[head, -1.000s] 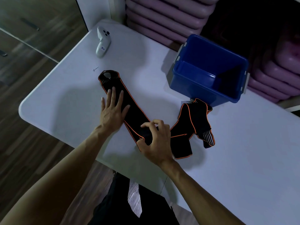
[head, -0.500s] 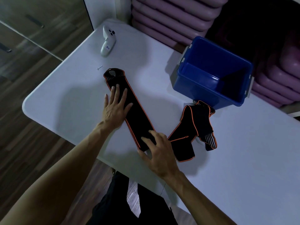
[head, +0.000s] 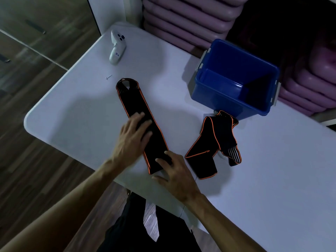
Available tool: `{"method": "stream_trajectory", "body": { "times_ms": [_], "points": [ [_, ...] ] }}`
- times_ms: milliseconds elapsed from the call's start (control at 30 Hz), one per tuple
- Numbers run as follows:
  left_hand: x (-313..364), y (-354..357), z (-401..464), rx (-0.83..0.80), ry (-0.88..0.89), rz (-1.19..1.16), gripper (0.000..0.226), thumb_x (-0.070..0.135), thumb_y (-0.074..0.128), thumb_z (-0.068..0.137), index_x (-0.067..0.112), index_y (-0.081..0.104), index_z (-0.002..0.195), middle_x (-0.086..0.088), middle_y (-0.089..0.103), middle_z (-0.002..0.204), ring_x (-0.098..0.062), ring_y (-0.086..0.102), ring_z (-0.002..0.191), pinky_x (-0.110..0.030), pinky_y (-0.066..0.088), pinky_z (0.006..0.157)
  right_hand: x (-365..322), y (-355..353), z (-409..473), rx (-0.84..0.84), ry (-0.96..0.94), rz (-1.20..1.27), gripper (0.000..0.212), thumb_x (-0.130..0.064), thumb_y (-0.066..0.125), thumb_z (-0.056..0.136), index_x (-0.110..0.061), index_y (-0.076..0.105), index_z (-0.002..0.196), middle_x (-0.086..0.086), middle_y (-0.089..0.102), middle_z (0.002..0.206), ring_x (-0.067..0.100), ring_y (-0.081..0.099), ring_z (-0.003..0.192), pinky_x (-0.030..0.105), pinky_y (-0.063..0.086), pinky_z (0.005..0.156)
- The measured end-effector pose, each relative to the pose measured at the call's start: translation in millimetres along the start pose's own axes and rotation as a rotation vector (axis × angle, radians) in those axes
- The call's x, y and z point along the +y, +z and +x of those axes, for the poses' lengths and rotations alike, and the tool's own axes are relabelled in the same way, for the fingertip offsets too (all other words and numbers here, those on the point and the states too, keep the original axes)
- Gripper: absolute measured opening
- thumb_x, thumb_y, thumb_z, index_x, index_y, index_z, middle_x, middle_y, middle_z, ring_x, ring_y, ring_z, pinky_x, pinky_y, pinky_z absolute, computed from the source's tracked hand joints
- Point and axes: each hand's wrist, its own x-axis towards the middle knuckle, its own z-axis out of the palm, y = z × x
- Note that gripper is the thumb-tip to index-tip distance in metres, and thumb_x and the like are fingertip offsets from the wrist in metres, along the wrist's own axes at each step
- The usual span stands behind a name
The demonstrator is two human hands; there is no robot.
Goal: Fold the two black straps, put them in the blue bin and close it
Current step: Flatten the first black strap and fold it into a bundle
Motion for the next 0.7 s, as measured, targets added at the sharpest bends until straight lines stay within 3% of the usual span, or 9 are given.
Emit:
{"method": "stream_trajectory", "body": {
  "times_ms": [100, 200, 267, 400, 467, 600, 700],
  "points": [
    [14.1, 1.3, -46.7, -0.132, 0.158, -0.012, 0.050, 0.041, 0.040, 0.100, 0.012, 0.047, 0.140, -0.016, 0.034, 0.153, -0.030, 0.027, 0.144, -0.043, 0.029, 0.115, 5.3, -1.6, -3.7, 0.020, -0.091, -0.014, 0.042, -0.022, 0.066, 0.090, -0.016, 0.057, 0.130, 0.013, 0.051, 0.134, 0.031, 0.050, 0.118, 0.037, 0.052, 0.095],
    [11.9, 6.7, -72.8, -0.297, 0.110, 0.048, 0.058, 0.049, 0.023, 0.101, 0.019, 0.025, 0.151, -0.010, 0.011, 0.161, -0.025, 0.007, 0.150, -0.044, 0.015, 0.120, 12.1, -3.0, -6.9, 0.024, -0.176, -0.092, 0.044, -0.012, 0.065, 0.090, -0.021, 0.057, 0.132, 0.008, 0.055, 0.131, 0.028, 0.054, 0.109, 0.035, 0.052, 0.089],
    [9.8, 8.3, -72.0, -0.315, 0.067, 0.059, 0.058, 0.050, 0.018, 0.101, 0.021, 0.023, 0.151, -0.006, 0.011, 0.161, -0.022, 0.005, 0.150, -0.045, 0.013, 0.119, 17.9, -2.6, -8.4, 0.039, -0.241, -0.140, 0.043, -0.012, 0.062, 0.092, -0.022, 0.057, 0.133, 0.007, 0.058, 0.129, 0.027, 0.055, 0.103, 0.035, 0.052, 0.086],
    [4.9, 8.9, -49.8, -0.272, -0.021, 0.052, 0.052, 0.044, 0.026, 0.100, 0.020, 0.041, 0.143, -0.009, 0.031, 0.155, -0.027, 0.024, 0.145, -0.051, 0.029, 0.115, 24.3, -2.8, -4.6, 0.090, -0.345, -0.202, 0.042, -0.010, 0.063, 0.091, -0.023, 0.059, 0.131, 0.007, 0.063, 0.119, 0.028, 0.050, 0.097, 0.039, 0.052, 0.074],
    [-9.0, 8.8, -37.3, -0.286, -0.034, 0.033, 0.051, 0.042, 0.025, 0.100, 0.022, 0.040, 0.144, -0.009, 0.029, 0.156, -0.029, 0.024, 0.145, -0.053, 0.033, 0.112, 24.9, -2.7, -2.0, 0.089, -0.387, -0.208, 0.044, -0.008, 0.062, 0.091, -0.025, 0.059, 0.131, 0.009, 0.063, 0.116, 0.028, 0.049, 0.098, 0.039, 0.051, 0.073],
    [-31.3, 3.7, -28.2, -0.228, -0.015, -0.019, 0.052, 0.044, 0.035, 0.098, 0.023, 0.038, 0.145, -0.011, 0.015, 0.160, -0.029, 0.011, 0.149, -0.049, 0.026, 0.117, 31.2, -2.8, 1.6, 0.067, -0.441, -0.162, 0.053, 0.002, 0.065, 0.085, -0.019, 0.058, 0.133, 0.012, 0.061, 0.118, 0.030, 0.050, 0.101, 0.039, 0.050, 0.076],
    [-30.4, 5.7, -19.0, -0.080, -0.262, -0.134, 0.055, 0.035, 0.046, 0.098, 0.016, 0.032, 0.148, -0.018, 0.011, 0.159, -0.032, 0.005, 0.149, -0.049, 0.017, 0.119, 33.0, -1.0, 0.2, 0.052, -0.472, -0.139, 0.051, 0.000, 0.068, 0.083, -0.016, 0.061, 0.130, 0.011, 0.062, 0.120, 0.030, 0.051, 0.104, 0.038, 0.051, 0.079]
  ]
}}
